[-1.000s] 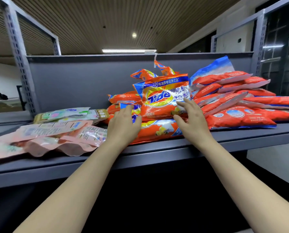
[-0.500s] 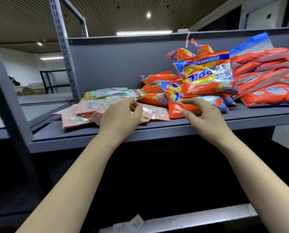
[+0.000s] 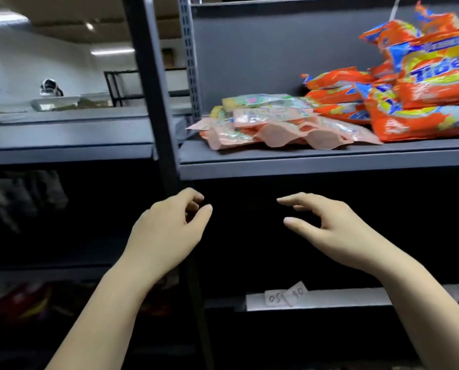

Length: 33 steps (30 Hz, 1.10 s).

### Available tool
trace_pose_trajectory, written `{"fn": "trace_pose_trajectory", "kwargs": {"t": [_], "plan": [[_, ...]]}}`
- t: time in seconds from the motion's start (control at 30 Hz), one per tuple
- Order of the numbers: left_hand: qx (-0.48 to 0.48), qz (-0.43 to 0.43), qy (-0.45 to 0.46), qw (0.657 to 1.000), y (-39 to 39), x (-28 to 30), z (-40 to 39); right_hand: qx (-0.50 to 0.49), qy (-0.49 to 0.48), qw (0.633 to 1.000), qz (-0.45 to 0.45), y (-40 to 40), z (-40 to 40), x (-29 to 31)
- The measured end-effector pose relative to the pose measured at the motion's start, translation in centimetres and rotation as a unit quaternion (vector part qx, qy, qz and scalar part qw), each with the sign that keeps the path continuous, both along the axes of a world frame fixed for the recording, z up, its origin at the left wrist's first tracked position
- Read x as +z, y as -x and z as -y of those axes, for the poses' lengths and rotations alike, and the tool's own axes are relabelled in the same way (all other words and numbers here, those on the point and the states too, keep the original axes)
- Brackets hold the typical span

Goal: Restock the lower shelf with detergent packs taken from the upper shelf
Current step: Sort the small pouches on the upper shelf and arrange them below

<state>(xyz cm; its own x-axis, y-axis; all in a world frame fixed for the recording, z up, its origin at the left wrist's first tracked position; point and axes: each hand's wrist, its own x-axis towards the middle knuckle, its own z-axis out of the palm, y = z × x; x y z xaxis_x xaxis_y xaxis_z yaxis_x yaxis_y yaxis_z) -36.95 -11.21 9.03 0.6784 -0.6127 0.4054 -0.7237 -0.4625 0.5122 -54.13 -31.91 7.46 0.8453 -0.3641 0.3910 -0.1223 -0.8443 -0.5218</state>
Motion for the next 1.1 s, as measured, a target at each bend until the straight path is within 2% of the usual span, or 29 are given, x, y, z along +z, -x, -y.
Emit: {"fn": "trace_pose_trajectory", "kwargs": {"t": [0.1,0.23,0.6,0.8,0.93,1.1], "plan": [[0.032,-0.017,-0.043,0.998,-1.6,-1.6,-4.2,0.023,-0.011,0.999,-0.04,-2.4,-3.2,-1.6],[0.082,-0.035,-0.052,0.995,-3.3,-3.7,-9.6,0.039,-0.037,0.998,-0.035,-5.3,-7.4,-3.9],[0.179,-0.158,0.043,0.97,-7.2,-9.5,-21.4,0.11,-0.1,0.988,-0.044,-13.7,-15.2,-9.4],[0.222,-0.187,0.071,0.954,-9.8,-11.2,-25.1,0.146,-0.114,0.98,-0.069,-18.9,-17.4,-10.9],[0.252,-0.189,0.04,0.948,-12.0,-12.0,-26.8,0.188,-0.094,0.97,-0.124,-22.8,-18.4,-11.1],[0.263,-0.209,-0.002,0.942,-15.0,-12.6,-28.1,0.216,-0.076,0.963,-0.14,-27.7,-19.5,-11.2]]}}
